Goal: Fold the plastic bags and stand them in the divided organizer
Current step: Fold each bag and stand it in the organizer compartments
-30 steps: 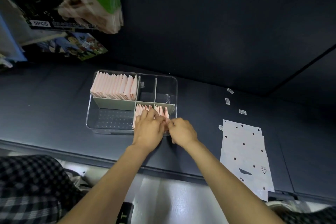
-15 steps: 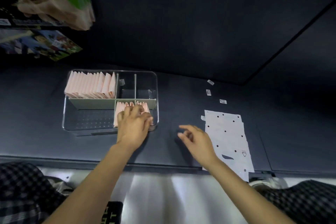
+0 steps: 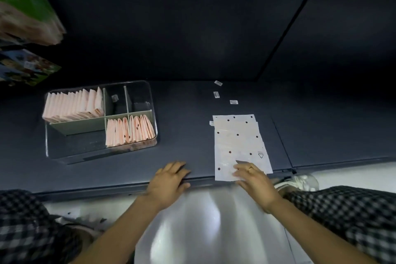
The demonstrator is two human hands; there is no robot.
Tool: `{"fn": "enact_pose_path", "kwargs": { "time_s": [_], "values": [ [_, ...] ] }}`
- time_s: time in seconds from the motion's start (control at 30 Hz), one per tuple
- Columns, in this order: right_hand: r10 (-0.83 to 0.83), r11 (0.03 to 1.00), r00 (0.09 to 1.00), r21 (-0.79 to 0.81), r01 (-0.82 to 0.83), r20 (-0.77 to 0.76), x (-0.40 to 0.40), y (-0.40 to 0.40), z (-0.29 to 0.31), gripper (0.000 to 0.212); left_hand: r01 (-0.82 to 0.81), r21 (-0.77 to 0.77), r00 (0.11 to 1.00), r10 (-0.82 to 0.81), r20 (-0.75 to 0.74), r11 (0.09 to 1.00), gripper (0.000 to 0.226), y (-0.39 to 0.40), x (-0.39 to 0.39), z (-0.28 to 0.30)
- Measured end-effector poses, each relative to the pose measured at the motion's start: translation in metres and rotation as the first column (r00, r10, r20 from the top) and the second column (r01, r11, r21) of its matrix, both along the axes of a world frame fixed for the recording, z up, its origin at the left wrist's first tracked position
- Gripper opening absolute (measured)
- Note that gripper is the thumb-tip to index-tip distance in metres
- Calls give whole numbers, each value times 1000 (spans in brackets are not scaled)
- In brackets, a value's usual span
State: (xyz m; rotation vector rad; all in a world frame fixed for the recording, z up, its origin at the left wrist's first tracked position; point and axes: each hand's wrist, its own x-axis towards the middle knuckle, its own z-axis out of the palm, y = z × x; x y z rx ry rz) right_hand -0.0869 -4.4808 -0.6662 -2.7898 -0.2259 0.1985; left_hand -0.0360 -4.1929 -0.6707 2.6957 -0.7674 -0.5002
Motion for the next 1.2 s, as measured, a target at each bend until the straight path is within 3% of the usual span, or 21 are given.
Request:
{"fn": "enact_pose_path", "kwargs": {
  "time_s": [0.17,0.3,0.43,0.57,0.7,0.93,1.1,1.2],
  "values": [
    [-43,994,989,94,57,-144,13,6,20,18,7,-26,996,-9,-89,1000,52,-1,-1,6],
    [11,920,944,373,119,-330,35,15,54,7,-42,-141,993,25,-118,989,54,-13,-1,17],
    [56,872,906,463,160,-419,55,14,81,22,-86,-238,993,64,-99,967,55,-30,-6,24],
    [-84,891,943,400,216,-321,81,9,82,19,-192,-294,980,169,-103,936,61,-43,-7,23],
    [-119,959,934,206,196,-336,108,10,64,9,-265,-351,960,278,-15,898,59,-51,-8,22],
    [-238,966,892,-2,257,-383,133,12,31,14,28,-191,979,12,202,981,55,-62,-12,14],
    [-293,954,888,-42,298,-354,137,16,20,11,152,-8,965,-146,218,988,67,-66,-14,6],
    [-303,952,885,-63,301,-352,137,17,18,9,139,61,970,-148,193,988,71,-67,-16,3]
  ]
}}
